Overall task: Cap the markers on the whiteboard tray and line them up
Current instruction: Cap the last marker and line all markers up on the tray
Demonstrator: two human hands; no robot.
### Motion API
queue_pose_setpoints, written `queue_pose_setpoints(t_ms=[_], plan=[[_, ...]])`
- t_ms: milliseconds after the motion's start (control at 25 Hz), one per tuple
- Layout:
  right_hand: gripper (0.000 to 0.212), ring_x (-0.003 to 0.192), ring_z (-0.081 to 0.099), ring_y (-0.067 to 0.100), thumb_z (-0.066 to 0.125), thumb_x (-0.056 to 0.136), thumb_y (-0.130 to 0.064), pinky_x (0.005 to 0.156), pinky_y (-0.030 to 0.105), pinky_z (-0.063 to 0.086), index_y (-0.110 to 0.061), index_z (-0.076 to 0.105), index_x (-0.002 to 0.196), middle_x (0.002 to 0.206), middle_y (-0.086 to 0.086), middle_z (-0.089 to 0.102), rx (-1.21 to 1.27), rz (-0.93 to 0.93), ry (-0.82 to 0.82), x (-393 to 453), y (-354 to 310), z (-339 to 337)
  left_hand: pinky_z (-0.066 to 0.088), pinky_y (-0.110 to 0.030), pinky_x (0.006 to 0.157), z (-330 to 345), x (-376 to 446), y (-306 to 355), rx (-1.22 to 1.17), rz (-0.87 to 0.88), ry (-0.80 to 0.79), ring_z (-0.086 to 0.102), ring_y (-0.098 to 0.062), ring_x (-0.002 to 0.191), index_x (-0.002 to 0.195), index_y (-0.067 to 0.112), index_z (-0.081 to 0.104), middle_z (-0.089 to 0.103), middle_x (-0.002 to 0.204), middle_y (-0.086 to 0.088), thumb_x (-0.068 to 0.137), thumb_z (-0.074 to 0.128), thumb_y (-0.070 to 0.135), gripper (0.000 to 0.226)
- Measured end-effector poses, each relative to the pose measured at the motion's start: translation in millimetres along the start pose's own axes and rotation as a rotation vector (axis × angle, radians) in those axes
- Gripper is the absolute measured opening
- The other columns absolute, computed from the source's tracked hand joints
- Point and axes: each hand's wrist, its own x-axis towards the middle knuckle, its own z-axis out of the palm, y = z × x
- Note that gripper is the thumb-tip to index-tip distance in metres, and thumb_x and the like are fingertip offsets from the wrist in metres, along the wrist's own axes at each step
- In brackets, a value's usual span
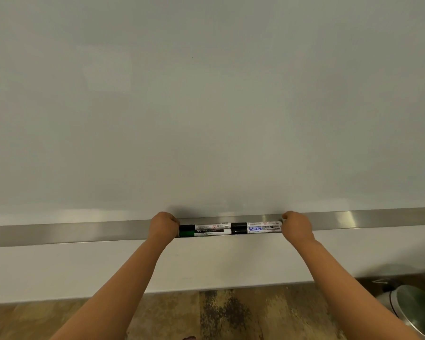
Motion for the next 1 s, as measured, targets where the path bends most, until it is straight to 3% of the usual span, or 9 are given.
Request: queue_pose_setpoints(t_ms=[160,400,520,680,800,1000], plan=[[0.029,0.106,0.059,0.034,0.046,0.086,0.001,0.087,0.035,0.047,0.000,0.063,0.110,0.113,0.019,0.067,-0.032,-0.009,-0.005,2.3,-6.8,2.6,0.041,-0.026,0.065,1.6,-0.6,2.9,0.002,0.022,0.011,0.057,-0.028,0.077,0.096,0.001,0.073,0.071,0.102,-0.020,0.082,0.049,-0.004,0.029],[0.027,0.101,0.061,0.034,0.047,0.086,0.000,0.082,0.034,0.048,0.001,0.066,0.105,0.108,0.019,0.068,-0.037,0.000,0.011,2.0,-6.7,3.9,0.041,-0.024,0.066,2.7,-0.7,3.0,-0.016,0.021,0.010,0.063,-0.036,0.095,0.099,0.002,0.072,0.071,0.104,-0.020,0.083,0.049,-0.004,0.029],[0.029,0.102,0.061,0.033,0.046,0.085,0.002,0.083,0.035,0.048,0.000,0.066,0.107,0.110,0.018,0.068,-0.045,0.008,0.012,0.4,-8.3,3.7,0.041,-0.025,0.065,2.3,-1.8,3.7,-0.011,0.019,0.013,0.062,-0.033,0.086,0.100,0.002,0.072,0.071,0.104,-0.020,0.083,0.049,-0.003,0.029],[0.031,0.102,0.061,0.033,0.046,0.084,0.003,0.084,0.034,0.048,-0.001,0.065,0.109,0.110,0.018,0.068,-0.056,0.012,0.004,-1.6,-8.9,4.1,0.035,-0.022,0.048,1.8,-2.6,4.4,0.025,0.020,-0.004,0.052,-0.024,0.073,0.099,-0.001,0.072,0.067,0.089,-0.018,0.084,0.047,-0.001,0.029],[0.031,0.102,0.061,0.033,0.047,0.083,0.004,0.083,0.034,0.048,0.000,0.066,0.107,0.110,0.018,0.068,-0.061,0.012,0.011,-2.9,-8.8,4.0,0.034,-0.020,0.047,2.2,-2.6,4.8,0.015,0.018,-0.003,0.051,-0.026,0.069,0.097,-0.002,0.072,0.065,0.086,-0.023,0.085,0.047,0.000,0.028],[0.029,0.097,0.063,0.034,0.047,0.082,0.005,0.078,0.034,0.049,0.001,0.067,0.102,0.104,0.019,0.069,-0.052,0.007,0.010,-1.8,-7.5,5.3,0.038,-0.023,0.050,2.4,-3.8,7.4,0.033,0.019,0.002,0.051,-0.027,0.068,0.096,-0.003,0.071,0.058,0.079,-0.015,0.083,0.045,-0.003,0.029]])
